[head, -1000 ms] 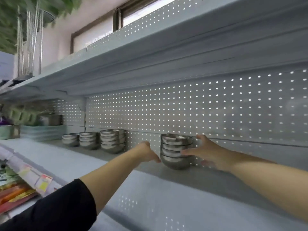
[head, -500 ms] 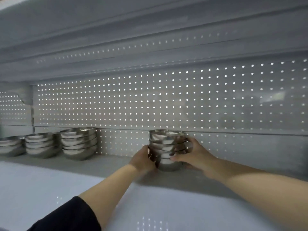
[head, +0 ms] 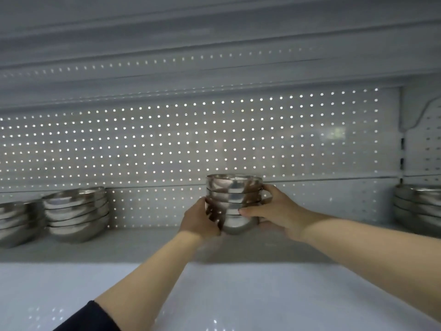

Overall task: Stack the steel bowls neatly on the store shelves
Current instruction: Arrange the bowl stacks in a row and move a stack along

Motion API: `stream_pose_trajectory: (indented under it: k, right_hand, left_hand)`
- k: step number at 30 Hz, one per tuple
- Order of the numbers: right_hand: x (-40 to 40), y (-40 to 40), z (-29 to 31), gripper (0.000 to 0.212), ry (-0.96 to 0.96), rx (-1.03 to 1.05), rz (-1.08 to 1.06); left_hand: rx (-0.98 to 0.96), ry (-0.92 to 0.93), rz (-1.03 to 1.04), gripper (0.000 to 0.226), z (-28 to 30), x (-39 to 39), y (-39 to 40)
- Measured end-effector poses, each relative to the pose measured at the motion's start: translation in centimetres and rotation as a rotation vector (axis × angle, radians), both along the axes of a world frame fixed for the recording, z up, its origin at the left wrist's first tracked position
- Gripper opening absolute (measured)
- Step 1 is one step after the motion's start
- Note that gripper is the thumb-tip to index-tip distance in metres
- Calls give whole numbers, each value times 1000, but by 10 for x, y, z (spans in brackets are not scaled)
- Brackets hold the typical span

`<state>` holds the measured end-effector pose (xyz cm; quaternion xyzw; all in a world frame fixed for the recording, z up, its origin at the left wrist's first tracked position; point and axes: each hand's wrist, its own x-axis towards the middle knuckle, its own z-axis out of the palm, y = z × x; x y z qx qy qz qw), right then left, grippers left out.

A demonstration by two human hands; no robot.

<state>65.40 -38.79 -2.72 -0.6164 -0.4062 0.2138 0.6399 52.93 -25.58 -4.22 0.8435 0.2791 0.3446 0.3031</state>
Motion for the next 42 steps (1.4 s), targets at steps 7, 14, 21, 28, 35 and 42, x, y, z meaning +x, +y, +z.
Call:
stream_pose_trajectory:
  k: [7, 14, 21, 28, 35, 42]
  right_hand:
    - [24, -115, 30, 70, -85, -47, -134]
    - [66, -272, 44, 76, -152, -88, -246]
    - [146, -439, 43, 69, -148, -88, -415]
    - [249, -571, 43, 63, -130, -111, -475]
    - [360, -625, 39, 66, -99, -114, -474]
    - [461, -616, 26, 81, -67, -62, -465]
  left_hand:
    - [95, -48, -216, 59, 17, 21, -91]
    - [205, -78, -313, 40, 31, 89, -226]
    - [106, -63, -534, 52, 28, 208, -379]
    - [4, -121, -630, 39, 19, 325, -511]
    - [33, -53, -569, 44, 17, 436, -564]
    - [108, -6, -475, 42, 9, 532, -563]
